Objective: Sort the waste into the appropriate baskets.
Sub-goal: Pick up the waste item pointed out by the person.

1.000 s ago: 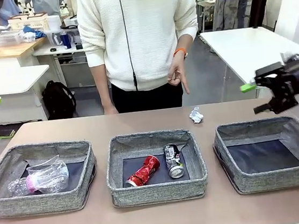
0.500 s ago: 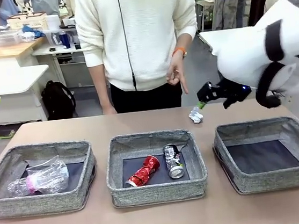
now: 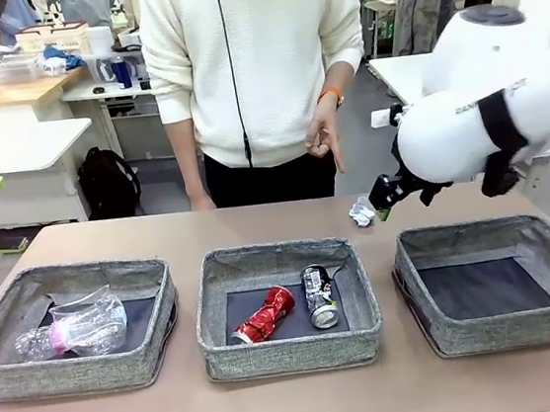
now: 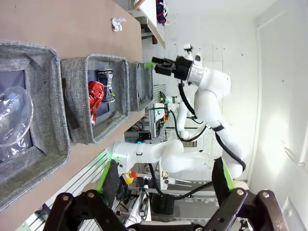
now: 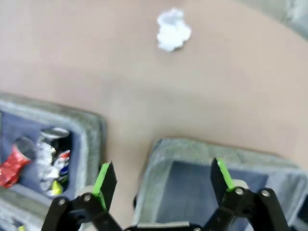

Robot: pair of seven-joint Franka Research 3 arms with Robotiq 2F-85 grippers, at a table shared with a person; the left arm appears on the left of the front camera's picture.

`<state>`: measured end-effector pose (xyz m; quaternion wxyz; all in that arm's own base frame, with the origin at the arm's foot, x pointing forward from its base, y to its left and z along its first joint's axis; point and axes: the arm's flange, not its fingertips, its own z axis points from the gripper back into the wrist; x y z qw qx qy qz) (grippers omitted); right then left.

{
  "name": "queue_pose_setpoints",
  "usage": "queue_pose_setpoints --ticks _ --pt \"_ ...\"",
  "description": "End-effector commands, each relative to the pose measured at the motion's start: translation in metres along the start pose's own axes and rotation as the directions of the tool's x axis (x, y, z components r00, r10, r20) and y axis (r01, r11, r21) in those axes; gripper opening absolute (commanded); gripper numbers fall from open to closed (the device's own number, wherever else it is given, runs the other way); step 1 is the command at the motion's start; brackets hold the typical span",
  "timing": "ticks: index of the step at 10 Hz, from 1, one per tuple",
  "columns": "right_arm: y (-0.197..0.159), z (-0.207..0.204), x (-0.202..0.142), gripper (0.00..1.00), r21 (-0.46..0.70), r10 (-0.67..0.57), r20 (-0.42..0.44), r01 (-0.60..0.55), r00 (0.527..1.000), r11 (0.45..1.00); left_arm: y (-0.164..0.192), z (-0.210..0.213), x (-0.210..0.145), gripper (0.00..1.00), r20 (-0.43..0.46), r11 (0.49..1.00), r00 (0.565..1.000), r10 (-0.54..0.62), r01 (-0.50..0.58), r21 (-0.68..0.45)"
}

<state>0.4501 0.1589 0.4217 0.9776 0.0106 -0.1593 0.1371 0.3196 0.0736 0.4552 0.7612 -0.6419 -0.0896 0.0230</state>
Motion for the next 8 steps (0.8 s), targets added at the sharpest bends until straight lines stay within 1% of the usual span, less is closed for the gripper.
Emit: queue_pose_setpoints --ticks 1,2,3,4,5,6,7,8 --pt "-0.019 -0.02 0.058 1.0 0.038 0.038 -0.013 -0.037 0.999 0.999 -0.002 -0.001 0.001 1.0 0.009 0.999 1.0 -0.02 0.021 -0.026" --pt "-0.027 -0.036 0.068 1.0 0.078 0.051 -0.017 -0.05 0.999 0.996 -0.002 -0.001 0.001 1.0 0.009 0.999 1.0 -0.02 0.021 -0.026" --pt "-0.038 -0.057 0.076 1.0 0.117 0.041 0.001 -0.041 0.999 0.992 -0.002 -0.001 0.001 1.0 0.009 0.999 1.0 -0.02 0.021 -0.026" --pt "-0.045 -0.074 0.081 1.0 0.133 0.04 0.021 -0.042 0.999 0.99 -0.002 -0.001 0.001 1.0 0.009 0.999 1.0 -0.02 0.021 -0.026" --pt "-0.051 -0.09 0.084 1.0 0.187 0.056 0.038 -0.062 0.998 0.98 -0.002 -0.001 0.001 1.0 0.009 0.999 1.0 -0.02 0.021 -0.026" --pt "-0.058 -0.105 0.087 1.0 0.205 0.051 0.046 -0.06 0.998 0.977 -0.002 -0.001 0.001 1.0 0.009 0.999 1.0 -0.02 0.021 -0.026" --pt "-0.064 -0.118 0.088 1.0 0.195 0.052 0.058 -0.062 0.997 0.979 -0.002 -0.001 0.001 1.0 0.009 0.999 1.0 -0.02 0.021 -0.026" --pt "-0.07 -0.13 0.088 1.0 0.227 0.062 0.086 -0.08 0.994 0.971 -0.002 -0.001 0.001 1.0 0.009 0.999 1.0 -0.02 0.021 -0.026"
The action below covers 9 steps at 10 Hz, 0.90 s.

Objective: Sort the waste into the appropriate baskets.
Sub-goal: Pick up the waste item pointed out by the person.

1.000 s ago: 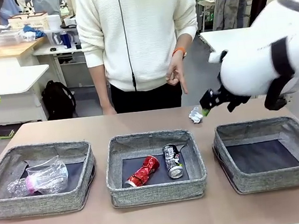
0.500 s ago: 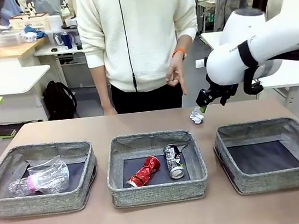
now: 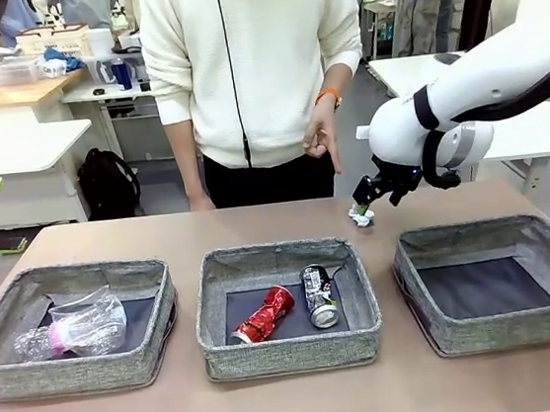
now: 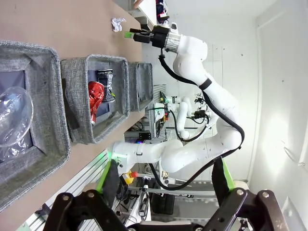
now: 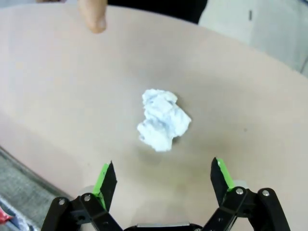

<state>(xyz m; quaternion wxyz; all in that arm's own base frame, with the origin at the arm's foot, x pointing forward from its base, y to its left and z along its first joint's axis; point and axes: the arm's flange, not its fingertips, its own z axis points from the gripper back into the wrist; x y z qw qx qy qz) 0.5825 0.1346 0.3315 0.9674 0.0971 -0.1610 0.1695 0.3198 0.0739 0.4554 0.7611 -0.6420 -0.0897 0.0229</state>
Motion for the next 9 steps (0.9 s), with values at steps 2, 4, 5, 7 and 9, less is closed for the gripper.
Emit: queue_pose_setpoints --ticks 2,4,5,7,9 --pt "-0.023 -0.017 0.001 1.0 0.089 -0.002 0.092 -0.006 0.996 0.996 -0.002 -0.001 0.0 1.0 0.008 0.999 1.0 -0.02 0.02 -0.026" --pt "-0.026 -0.029 0.007 1.0 0.133 -0.016 0.12 0.0 0.993 0.991 -0.002 -0.001 0.0 1.0 0.008 0.999 1.0 -0.02 0.02 -0.026" --pt "-0.026 -0.035 0.01 1.0 0.126 -0.022 0.122 0.006 0.992 0.992 -0.002 -0.001 0.0 1.0 0.008 0.999 1.0 -0.02 0.02 -0.026" --pt "-0.026 -0.045 0.016 1.0 0.134 -0.036 0.116 0.02 0.993 0.991 -0.002 -0.001 0.0 1.0 0.008 0.999 1.0 -0.02 0.02 -0.026" --pt "-0.024 -0.052 0.017 1.0 0.13 -0.041 0.108 0.027 0.993 0.991 -0.002 -0.001 0.0 1.0 0.008 0.999 1.0 -0.02 0.02 -0.026"
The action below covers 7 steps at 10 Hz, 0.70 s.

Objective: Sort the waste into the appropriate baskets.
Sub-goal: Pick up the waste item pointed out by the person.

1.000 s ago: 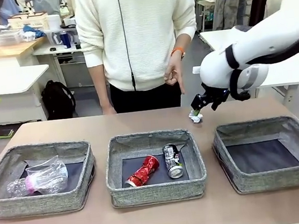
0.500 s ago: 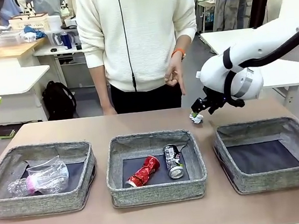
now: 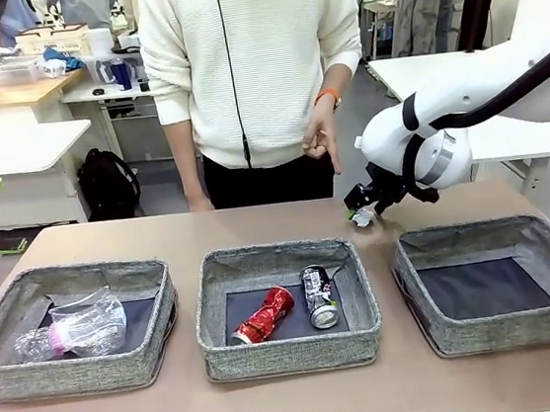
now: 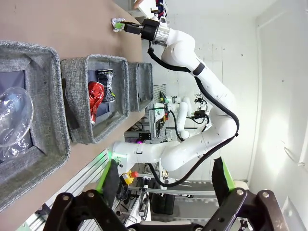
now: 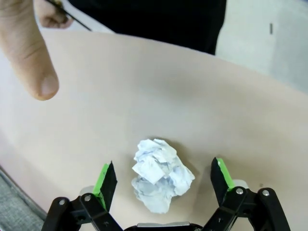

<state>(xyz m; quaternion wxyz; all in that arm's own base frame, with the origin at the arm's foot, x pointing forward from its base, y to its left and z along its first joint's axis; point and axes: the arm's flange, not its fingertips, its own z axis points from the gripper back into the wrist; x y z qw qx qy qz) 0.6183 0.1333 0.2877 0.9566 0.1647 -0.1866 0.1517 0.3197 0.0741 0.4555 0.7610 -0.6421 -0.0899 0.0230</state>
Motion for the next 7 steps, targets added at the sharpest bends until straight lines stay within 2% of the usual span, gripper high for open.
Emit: queue_pose_setpoints --ticks 1,3,4,5,7 --pt "-0.0036 -0.0027 0.0002 1.0 0.008 0.013 0.024 -0.013 1.0 1.0 -0.0015 -0.0014 0.0004 1.0 0.008 0.999 1.0 -0.02 0.02 -0.026" --pt "-0.0032 -0.0026 0.0001 1.0 0.0 0.004 0.014 -0.004 1.0 1.0 -0.0015 -0.0014 0.0004 1.0 0.008 0.999 1.0 -0.02 0.02 -0.026" --pt "-0.0026 -0.0024 -0.0001 0.79 -0.002 0.004 0.009 -0.004 1.0 1.0 -0.0015 -0.0014 0.0004 1.0 0.008 0.999 1.0 -0.02 0.02 -0.026" --pt "-0.0023 -0.0028 -0.0002 0.4 0.0 -0.002 0.004 0.002 1.0 1.0 -0.0015 -0.0014 0.0004 1.0 0.008 0.999 1.0 -0.02 0.02 -0.026" --pt "-0.0024 -0.0028 -0.0002 0.0 0.004 -0.006 -0.006 0.006 1.0 1.0 -0.0015 -0.0014 0.0004 1.0 0.008 0.999 1.0 -0.02 0.02 -0.026"
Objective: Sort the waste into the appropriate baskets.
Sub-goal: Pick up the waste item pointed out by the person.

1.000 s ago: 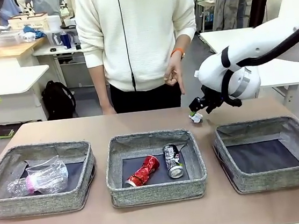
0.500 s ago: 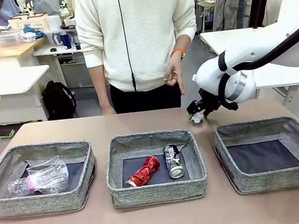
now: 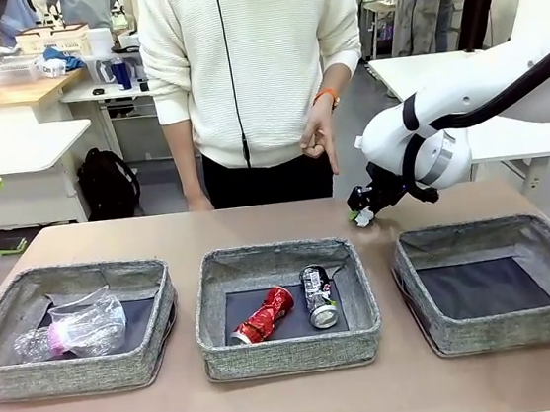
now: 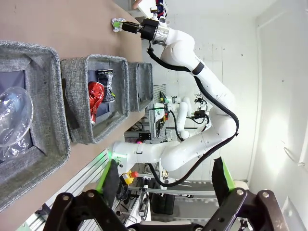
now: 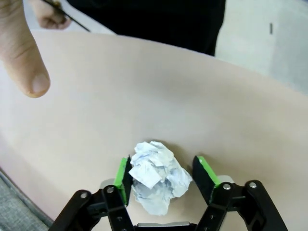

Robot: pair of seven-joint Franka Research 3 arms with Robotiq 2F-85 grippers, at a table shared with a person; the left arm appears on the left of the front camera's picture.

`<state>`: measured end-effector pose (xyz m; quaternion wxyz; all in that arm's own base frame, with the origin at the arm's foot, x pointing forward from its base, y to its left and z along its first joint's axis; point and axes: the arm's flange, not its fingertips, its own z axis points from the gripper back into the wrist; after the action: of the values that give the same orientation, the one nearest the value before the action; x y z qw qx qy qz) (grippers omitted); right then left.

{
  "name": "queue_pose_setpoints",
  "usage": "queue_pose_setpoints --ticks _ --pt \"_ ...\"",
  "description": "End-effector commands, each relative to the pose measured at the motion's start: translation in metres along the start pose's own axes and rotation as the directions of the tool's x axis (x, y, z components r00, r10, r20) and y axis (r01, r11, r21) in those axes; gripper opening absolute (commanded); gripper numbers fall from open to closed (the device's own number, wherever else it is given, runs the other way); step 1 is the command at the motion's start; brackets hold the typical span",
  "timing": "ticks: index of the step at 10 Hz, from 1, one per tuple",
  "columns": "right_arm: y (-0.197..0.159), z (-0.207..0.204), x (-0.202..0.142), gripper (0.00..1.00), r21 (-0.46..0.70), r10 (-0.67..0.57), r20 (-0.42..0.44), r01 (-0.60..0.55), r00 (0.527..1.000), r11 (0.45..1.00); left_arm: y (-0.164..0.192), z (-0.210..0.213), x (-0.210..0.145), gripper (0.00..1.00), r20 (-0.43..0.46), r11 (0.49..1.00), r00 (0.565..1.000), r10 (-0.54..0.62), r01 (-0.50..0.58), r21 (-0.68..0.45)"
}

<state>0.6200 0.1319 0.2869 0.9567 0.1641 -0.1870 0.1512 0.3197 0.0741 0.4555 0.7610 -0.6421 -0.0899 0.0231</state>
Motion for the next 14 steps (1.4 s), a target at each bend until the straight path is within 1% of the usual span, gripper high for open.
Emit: queue_pose_setpoints --ticks 1,2,3,4,11,12,13,14 --pt "0.0 -0.002 -0.001 0.0 0.004 -0.003 -0.008 0.003 1.0 1.0 -0.001 -0.001 0.0 1.0 0.008 0.999 1.0 -0.02 0.02 -0.026" --pt "0.0 -0.002 -0.001 0.0 0.004 -0.005 -0.01 0.005 1.0 1.0 -0.001 -0.001 0.0 1.0 0.008 0.999 1.0 -0.02 0.02 -0.026" --pt "0.0 -0.003 -0.002 0.04 0.003 -0.005 -0.013 0.005 1.0 1.0 -0.001 -0.001 0.0 1.0 0.008 0.999 1.0 -0.02 0.02 -0.026" --pt "0.0 -0.002 -0.002 0.0 0.004 -0.006 -0.017 0.006 1.0 1.0 -0.001 -0.001 0.0 1.0 0.008 0.999 1.0 -0.02 0.02 -0.026" --pt "0.004 0.012 -0.004 0.0 0.027 -0.001 -0.015 0.002 1.0 1.0 -0.001 -0.001 0.0 1.0 0.008 0.999 1.0 -0.02 0.02 -0.026" --pt "0.011 0.033 -0.008 0.0 0.062 -0.042 -0.012 0.043 0.999 0.997 -0.001 -0.001 0.0 1.0 0.008 0.999 1.0 -0.02 0.02 -0.026" --pt "0.023 0.069 -0.018 0.0 0.019 -0.144 -0.024 0.144 0.989 0.989 -0.001 -0.001 0.0 1.0 0.008 0.999 1.0 -0.02 0.02 -0.026" --pt "0.041 0.11 -0.034 0.0 0.021 -0.222 -0.1 0.225 0.97 0.974 -0.001 -0.001 0.0 1.0 0.008 0.999 1.0 -0.02 0.02 -0.026"
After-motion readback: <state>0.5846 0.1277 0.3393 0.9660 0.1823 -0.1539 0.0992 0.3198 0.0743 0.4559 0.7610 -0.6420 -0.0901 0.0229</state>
